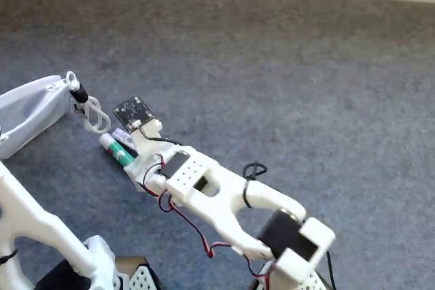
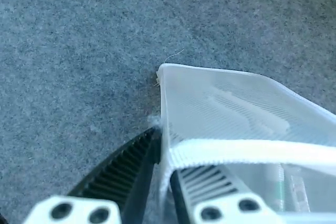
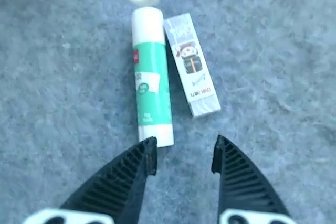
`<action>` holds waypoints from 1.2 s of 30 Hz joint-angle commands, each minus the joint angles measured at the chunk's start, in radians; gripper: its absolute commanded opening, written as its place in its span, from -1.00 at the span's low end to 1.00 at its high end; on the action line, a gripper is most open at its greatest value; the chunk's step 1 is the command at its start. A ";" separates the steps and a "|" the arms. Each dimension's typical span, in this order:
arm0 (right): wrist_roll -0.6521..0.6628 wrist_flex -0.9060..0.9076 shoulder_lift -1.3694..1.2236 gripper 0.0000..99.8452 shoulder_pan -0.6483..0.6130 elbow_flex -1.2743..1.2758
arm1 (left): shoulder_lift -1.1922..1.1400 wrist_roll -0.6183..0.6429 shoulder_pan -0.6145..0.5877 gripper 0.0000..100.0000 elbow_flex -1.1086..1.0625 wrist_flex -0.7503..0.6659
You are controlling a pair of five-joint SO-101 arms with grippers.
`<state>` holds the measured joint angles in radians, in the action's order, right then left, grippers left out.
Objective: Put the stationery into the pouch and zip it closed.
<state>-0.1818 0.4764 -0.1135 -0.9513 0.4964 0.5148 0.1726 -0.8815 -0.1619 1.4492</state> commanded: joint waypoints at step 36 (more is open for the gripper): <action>0.098 -0.031 -0.294 -0.66 0.082 -0.432 | 0.008 0.006 -0.016 -0.98 0.002 -0.008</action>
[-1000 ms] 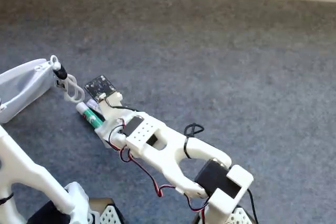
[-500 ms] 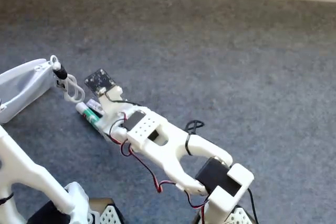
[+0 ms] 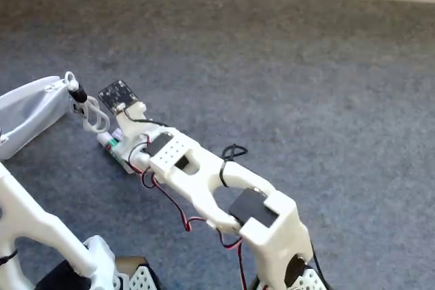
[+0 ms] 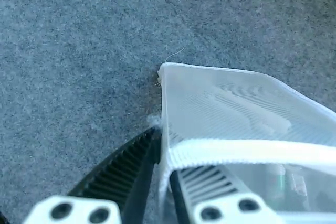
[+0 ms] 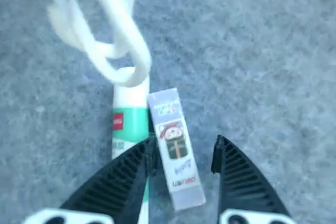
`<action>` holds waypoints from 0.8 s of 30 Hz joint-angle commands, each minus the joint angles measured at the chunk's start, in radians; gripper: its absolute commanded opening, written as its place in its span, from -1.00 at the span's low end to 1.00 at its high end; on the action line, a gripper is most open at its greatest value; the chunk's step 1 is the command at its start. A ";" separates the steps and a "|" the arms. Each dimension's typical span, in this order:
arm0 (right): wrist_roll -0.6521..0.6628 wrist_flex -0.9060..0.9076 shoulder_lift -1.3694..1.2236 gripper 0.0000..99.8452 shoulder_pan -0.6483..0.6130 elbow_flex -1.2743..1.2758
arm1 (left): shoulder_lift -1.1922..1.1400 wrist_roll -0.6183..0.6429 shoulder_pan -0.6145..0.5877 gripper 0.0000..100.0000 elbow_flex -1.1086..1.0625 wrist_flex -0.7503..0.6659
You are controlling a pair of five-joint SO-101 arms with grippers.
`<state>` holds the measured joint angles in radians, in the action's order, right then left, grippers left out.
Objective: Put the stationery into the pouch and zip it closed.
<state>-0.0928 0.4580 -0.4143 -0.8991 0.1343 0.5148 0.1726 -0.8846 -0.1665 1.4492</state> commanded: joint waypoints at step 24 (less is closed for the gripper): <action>0.121 0.320 -0.015 -0.94 0.081 -0.093 | 0.008 0.006 -0.013 -0.98 0.005 -0.006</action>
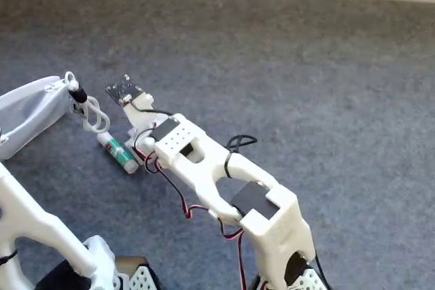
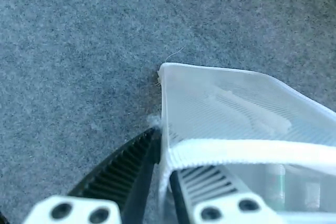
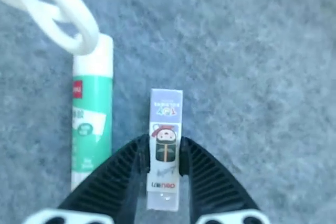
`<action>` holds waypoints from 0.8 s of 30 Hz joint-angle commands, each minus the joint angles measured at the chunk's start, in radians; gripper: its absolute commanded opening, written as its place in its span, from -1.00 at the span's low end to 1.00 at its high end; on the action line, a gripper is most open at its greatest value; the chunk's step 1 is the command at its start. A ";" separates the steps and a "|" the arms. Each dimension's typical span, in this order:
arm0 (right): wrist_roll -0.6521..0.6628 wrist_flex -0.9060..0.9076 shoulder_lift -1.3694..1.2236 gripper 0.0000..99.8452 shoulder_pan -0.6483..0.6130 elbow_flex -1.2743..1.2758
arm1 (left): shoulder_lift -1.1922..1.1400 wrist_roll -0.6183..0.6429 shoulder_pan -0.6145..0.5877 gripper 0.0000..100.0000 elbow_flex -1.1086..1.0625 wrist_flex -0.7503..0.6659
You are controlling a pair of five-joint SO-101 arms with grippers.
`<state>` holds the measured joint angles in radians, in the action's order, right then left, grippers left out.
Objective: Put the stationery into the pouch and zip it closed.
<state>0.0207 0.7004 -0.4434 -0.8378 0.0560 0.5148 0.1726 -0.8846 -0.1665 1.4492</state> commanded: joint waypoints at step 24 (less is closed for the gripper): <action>-0.083 0.320 -0.116 -0.67 -0.015 -0.223 | 0.008 0.005 -0.013 -0.98 0.005 -0.002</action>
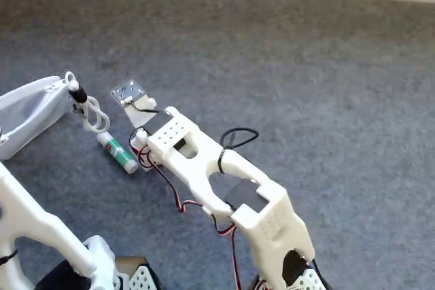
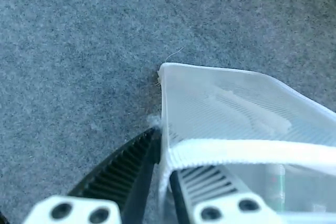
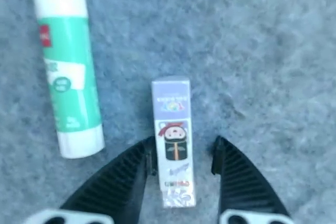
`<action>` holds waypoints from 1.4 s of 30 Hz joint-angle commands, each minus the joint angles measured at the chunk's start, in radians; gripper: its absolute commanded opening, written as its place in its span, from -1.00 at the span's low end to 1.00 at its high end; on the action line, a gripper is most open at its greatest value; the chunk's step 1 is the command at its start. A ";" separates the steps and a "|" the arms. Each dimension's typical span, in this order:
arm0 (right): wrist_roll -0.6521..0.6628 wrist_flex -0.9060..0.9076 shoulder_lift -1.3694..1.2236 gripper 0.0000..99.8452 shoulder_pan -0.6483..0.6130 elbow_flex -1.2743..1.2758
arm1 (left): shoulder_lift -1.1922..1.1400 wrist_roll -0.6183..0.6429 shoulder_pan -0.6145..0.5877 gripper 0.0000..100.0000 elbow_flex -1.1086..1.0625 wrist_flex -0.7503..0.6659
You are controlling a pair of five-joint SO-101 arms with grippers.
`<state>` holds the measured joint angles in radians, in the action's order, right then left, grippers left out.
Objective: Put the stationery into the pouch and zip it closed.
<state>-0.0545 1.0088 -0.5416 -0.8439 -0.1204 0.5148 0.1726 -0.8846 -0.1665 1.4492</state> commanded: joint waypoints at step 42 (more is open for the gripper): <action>-0.107 0.113 0.311 -0.99 0.002 -0.045 | 0.008 0.003 0.087 -0.98 -0.027 -0.003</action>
<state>-0.1542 1.1270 -0.3330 -0.8393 -0.1588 0.5178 0.1711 -0.8447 -0.1972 1.4477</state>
